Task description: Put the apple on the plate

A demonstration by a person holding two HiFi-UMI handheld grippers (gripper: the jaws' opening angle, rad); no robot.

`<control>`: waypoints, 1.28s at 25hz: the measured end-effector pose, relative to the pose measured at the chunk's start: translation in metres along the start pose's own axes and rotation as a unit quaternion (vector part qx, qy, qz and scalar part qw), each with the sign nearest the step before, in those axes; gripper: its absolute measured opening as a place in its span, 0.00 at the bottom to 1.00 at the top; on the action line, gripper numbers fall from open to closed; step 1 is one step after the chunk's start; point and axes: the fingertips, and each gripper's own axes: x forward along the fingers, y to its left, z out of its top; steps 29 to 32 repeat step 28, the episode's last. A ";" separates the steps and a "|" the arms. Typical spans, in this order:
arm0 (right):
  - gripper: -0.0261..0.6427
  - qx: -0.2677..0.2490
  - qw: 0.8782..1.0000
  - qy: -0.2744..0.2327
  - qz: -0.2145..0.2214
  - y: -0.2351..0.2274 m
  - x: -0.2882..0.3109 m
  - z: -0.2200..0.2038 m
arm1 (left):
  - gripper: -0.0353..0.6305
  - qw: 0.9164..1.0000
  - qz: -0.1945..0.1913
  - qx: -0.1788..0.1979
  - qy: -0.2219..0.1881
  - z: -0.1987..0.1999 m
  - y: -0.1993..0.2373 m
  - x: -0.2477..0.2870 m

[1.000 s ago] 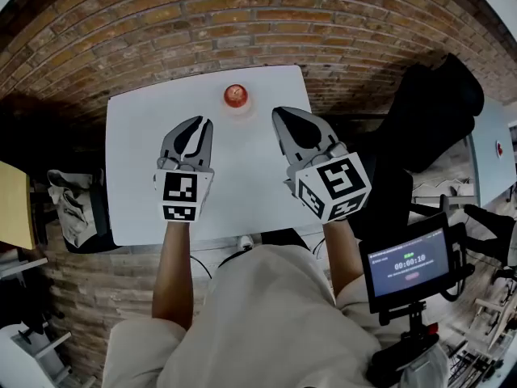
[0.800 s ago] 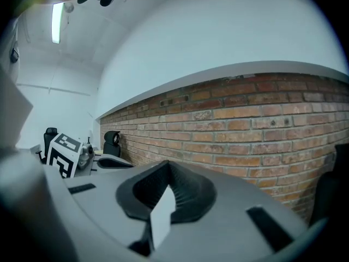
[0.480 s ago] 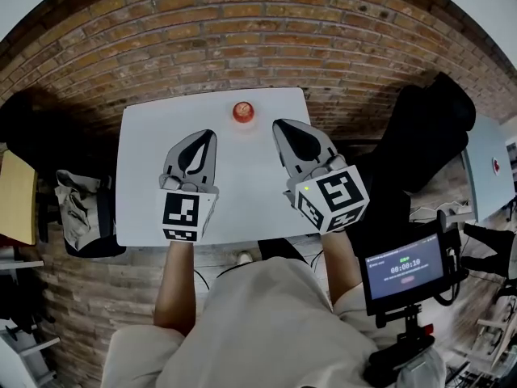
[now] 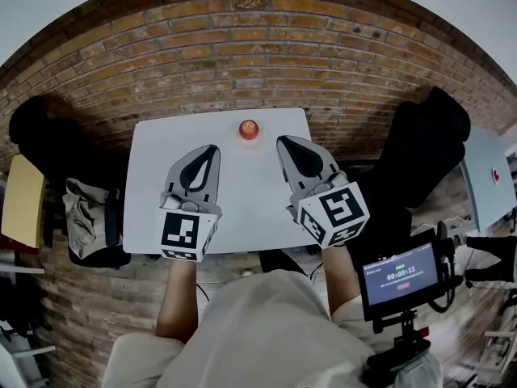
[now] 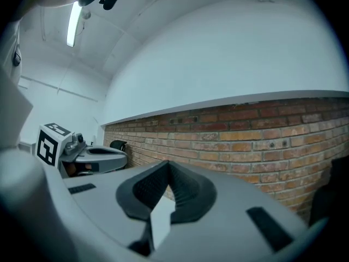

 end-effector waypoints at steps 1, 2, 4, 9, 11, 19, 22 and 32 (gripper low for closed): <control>0.04 -0.003 1.000 0.000 -0.002 0.002 -0.002 0.002 | 0.06 1.000 0.001 0.003 -0.001 0.002 0.000 -0.002; 0.04 -0.008 1.000 0.002 -0.007 0.001 -0.003 0.002 | 0.06 1.000 0.002 0.006 -0.002 0.003 0.001 -0.003; 0.04 -0.023 1.000 0.009 -0.017 -0.001 -0.001 0.002 | 0.06 1.000 0.002 0.013 -0.003 0.005 0.001 -0.001; 0.04 -0.023 0.999 0.018 -0.017 0.001 -0.003 -0.001 | 0.06 1.000 0.000 0.019 0.002 0.002 -0.003 -0.002; 0.04 -0.021 1.000 0.017 -0.016 0.002 -0.003 -0.001 | 0.06 1.000 -0.002 0.019 0.003 0.001 -0.005 -0.002; 0.04 -0.015 1.000 0.010 -0.017 0.000 -0.005 -0.002 | 0.06 1.000 -0.005 0.000 -0.007 0.003 -0.007 -0.002; 0.04 -0.013 1.000 0.009 -0.014 0.001 -0.005 -0.001 | 0.06 1.000 -0.005 -0.001 -0.007 0.002 -0.007 -0.002; 0.04 -0.015 1.000 0.009 -0.014 -0.001 -0.003 -0.002 | 0.06 1.000 -0.010 0.002 -0.003 0.000 -0.007 0.004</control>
